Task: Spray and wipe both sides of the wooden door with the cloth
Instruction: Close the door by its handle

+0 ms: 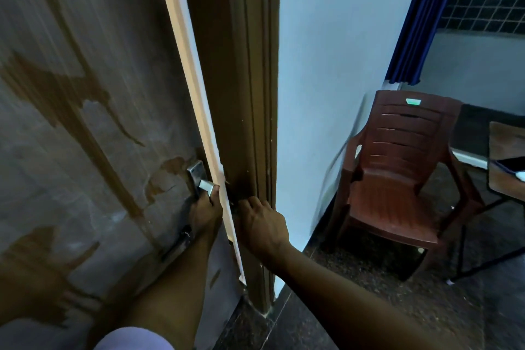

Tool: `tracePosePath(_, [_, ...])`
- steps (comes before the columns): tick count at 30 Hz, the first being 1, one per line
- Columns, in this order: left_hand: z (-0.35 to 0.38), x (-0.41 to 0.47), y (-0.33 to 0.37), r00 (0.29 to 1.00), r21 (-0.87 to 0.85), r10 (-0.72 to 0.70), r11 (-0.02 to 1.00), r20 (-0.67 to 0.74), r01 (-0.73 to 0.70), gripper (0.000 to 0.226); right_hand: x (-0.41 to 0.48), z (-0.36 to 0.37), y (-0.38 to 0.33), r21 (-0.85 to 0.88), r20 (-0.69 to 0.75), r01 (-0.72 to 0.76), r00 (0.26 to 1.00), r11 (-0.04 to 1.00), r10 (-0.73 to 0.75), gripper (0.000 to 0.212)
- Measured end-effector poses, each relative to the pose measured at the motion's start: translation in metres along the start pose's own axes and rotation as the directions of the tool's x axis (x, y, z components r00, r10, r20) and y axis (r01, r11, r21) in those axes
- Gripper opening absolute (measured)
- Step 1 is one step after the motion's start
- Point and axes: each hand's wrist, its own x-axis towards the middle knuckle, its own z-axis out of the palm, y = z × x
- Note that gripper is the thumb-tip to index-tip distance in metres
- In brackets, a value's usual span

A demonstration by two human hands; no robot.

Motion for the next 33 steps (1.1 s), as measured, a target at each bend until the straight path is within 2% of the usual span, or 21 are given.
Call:
tracePosePath(5, [-0.002, -0.026, 0.013, 0.996, -0.034, 0.082, 0.996, -0.02, -0.083, 0.042, -0.015, -0.012, 0.017, 0.001, -0.018, 0.018, 1.0, 1.0, -0.018, 0.042])
tracePosePath(8, [-0.002, -0.035, 0.019, 0.992, -0.051, 0.12, 0.991, -0.045, -0.122, 0.052, -0.019, -0.014, 0.026, 0.009, -0.03, 0.034, 0.999, 0.999, -0.033, 0.041])
tracePosePath(13, [0.002, -0.042, 0.019, 0.996, -0.064, 0.086, 0.994, -0.022, -0.087, 0.052, -0.02, -0.011, 0.033, -0.027, -0.08, 0.074, 0.994, 0.997, -0.075, 0.038])
tracePosePath(17, [0.005, -0.047, 0.021, 0.996, -0.037, 0.086, 0.996, -0.011, -0.087, 0.06, -0.015, -0.007, 0.041, -0.089, -0.171, 0.169, 0.968, 0.982, -0.182, 0.039])
tracePosePath(20, [0.006, -0.049, 0.021, 0.996, -0.026, 0.085, 0.996, -0.006, -0.085, 0.056, -0.011, -0.008, 0.051, -0.12, -0.146, 0.219, 0.961, 0.968, -0.236, 0.051])
tracePosePath(23, [0.007, -0.052, 0.023, 0.997, -0.02, 0.072, 0.997, 0.0, -0.072, 0.048, -0.012, -0.007, 0.063, -0.198, -0.092, 0.206, 0.969, 0.958, -0.227, 0.063])
tracePosePath(28, [0.007, -0.062, 0.028, 0.999, 0.003, 0.035, 0.999, 0.029, -0.035, 0.044, -0.017, -0.001, 0.084, -0.251, 0.013, 0.202, 0.979, 0.947, -0.205, 0.065])
tracePosePath(33, [0.003, -0.065, 0.032, 0.998, 0.072, -0.013, 0.997, 0.06, 0.008, 0.051, -0.023, -0.008, 0.085, -0.253, 0.01, 0.172, 0.984, 0.952, -0.175, 0.065])
